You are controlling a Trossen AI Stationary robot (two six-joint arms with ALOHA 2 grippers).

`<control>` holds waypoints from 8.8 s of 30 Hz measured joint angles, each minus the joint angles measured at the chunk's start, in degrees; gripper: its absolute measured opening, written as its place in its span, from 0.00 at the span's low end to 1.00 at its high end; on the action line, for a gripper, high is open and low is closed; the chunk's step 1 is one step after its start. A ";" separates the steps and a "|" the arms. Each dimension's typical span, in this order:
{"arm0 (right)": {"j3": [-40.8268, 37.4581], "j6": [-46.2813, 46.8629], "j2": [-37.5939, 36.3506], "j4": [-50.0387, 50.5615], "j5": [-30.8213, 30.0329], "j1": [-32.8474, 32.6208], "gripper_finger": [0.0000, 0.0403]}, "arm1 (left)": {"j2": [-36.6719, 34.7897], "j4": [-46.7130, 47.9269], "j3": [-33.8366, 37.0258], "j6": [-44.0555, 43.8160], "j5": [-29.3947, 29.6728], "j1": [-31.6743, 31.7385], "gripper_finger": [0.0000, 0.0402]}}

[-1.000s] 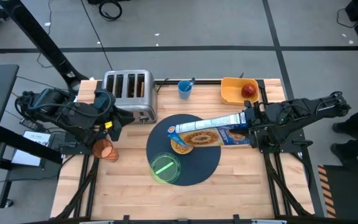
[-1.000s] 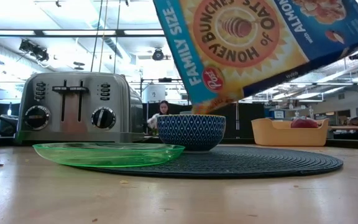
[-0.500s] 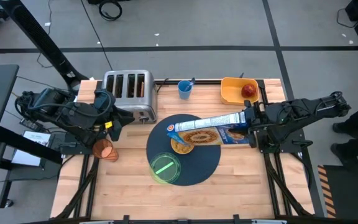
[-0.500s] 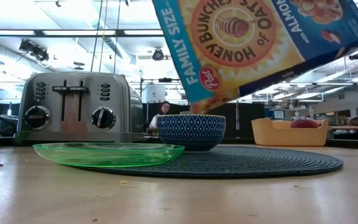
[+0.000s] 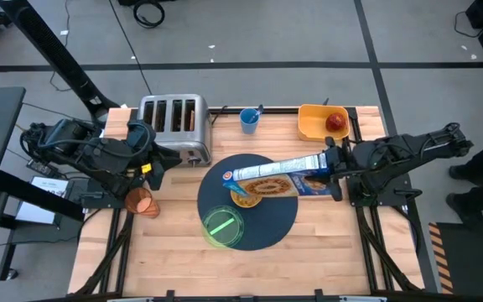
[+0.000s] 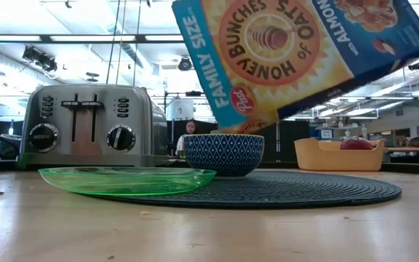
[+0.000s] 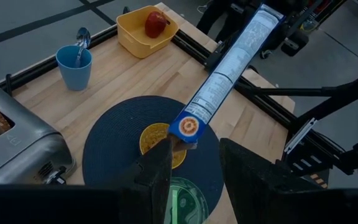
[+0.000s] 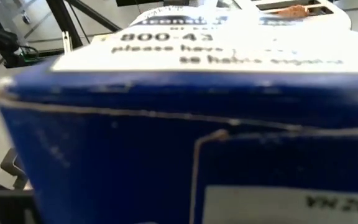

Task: Arrange a breakfast setting
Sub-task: Pour the cereal from the box into the yellow bowl on the placemat, then put the cup of rice grain to the top right of the yellow bowl on the placemat

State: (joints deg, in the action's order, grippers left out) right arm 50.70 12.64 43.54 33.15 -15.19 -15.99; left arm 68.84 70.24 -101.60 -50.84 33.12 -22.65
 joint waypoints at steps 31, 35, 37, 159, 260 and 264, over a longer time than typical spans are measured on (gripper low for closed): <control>0.02 1.29 -6.22 7.52 -0.03 -0.11 0.40 | 0.02 -1.36 0.00 -0.97 0.00 -0.02 0.35; 0.02 0.51 -6.17 5.88 -0.51 -0.09 0.40 | 0.02 -1.37 0.00 -0.97 0.00 -0.02 0.35; 0.04 -0.27 -5.81 4.49 -1.48 -0.07 0.40 | 0.02 -1.39 0.00 -0.99 0.02 -0.02 0.35; -12.09 -20.65 13.09 -103.87 4.36 -0.07 0.41 | 21.99 -81.45 0.02 42.47 -16.11 11.69 0.29; 48.52 -28.65 58.50 -64.23 -70.76 -20.45 0.91 | -32.62 -38.45 57.68 20.96 -5.01 -64.35 0.61; 48.52 -28.65 58.50 -64.35 -70.76 -20.74 0.91 | -32.57 -35.70 53.09 21.95 -6.86 -64.35 0.62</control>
State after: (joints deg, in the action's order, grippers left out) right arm 99.22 -16.01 102.04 -31.20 -85.95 -36.73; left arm 36.27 34.53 -48.51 -28.89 26.27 -87.00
